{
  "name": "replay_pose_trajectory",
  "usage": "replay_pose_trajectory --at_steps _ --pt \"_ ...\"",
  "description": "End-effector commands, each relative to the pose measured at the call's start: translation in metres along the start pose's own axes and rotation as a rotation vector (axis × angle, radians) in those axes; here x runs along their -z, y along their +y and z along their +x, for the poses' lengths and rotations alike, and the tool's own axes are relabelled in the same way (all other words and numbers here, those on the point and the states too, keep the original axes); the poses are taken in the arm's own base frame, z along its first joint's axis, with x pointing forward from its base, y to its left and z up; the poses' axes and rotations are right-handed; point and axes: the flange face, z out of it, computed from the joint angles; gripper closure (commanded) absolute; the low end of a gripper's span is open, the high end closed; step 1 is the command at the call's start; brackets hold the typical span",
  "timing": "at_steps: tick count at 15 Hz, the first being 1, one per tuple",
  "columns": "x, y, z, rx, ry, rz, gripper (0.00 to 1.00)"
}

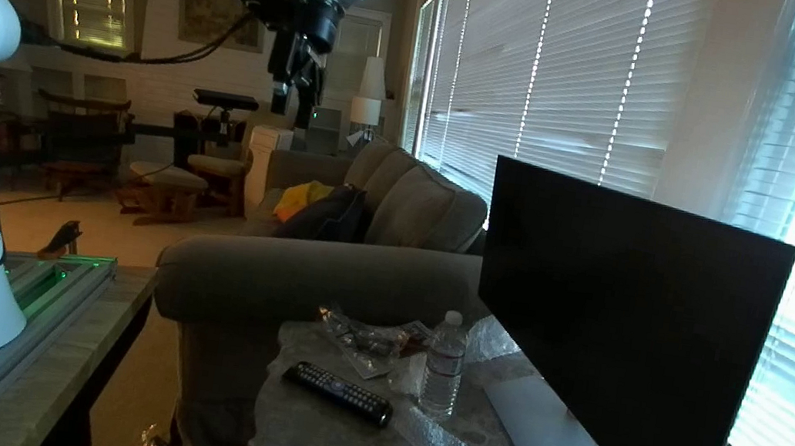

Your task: Press a button on the black remote control.

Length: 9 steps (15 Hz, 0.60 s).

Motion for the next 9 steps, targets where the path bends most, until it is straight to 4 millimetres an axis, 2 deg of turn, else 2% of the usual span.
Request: replay_pose_trajectory --at_steps 1,5,9 --pt "-0.036 -0.030 0.045 -0.019 -0.002 -0.005 0.00" --pt "-0.088 -0.038 0.093 -0.073 0.056 0.007 0.00" --pt "-0.139 -0.039 0.133 -0.182 0.035 0.034 0.00"
